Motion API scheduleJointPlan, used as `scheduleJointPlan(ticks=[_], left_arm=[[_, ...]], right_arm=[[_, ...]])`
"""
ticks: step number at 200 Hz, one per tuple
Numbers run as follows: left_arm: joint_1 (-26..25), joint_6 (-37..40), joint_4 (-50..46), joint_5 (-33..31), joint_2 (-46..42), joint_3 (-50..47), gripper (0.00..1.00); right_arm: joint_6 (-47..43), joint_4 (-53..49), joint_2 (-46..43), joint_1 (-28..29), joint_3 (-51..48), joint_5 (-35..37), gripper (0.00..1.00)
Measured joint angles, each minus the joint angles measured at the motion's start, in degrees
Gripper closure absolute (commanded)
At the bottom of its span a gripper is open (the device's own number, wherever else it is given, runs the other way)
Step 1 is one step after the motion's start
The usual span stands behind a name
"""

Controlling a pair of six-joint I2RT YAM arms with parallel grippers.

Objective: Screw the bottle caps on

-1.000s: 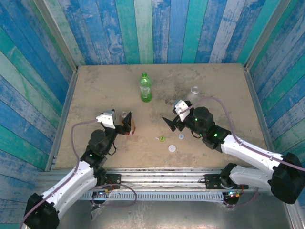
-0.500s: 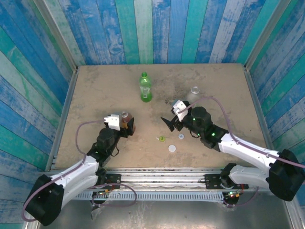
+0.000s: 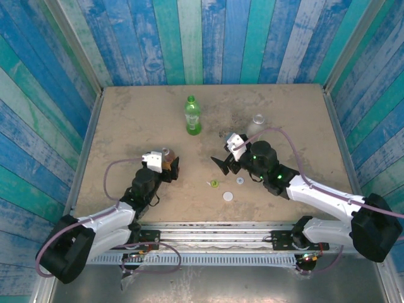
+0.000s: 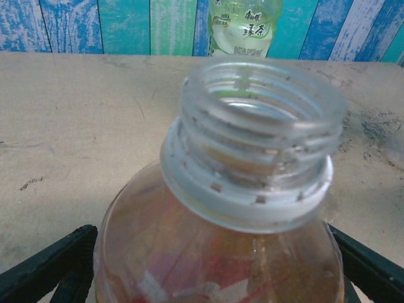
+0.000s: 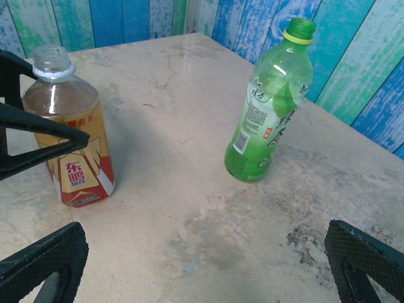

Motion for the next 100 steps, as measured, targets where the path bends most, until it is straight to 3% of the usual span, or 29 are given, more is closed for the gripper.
scheduleJointPlan(ticks=[76, 100], left_arm=[[0.0, 0.66, 0.48, 0.17, 1.38, 0.02, 0.44], [0.0, 0.42, 0.5, 0.24, 1.38, 0.02, 0.45]], right_arm=[[0.24, -0.17, 1.22, 0.04, 0.0, -0.96, 0.0], [0.55, -0.2, 1.22, 0.04, 0.0, -0.59, 0.0]])
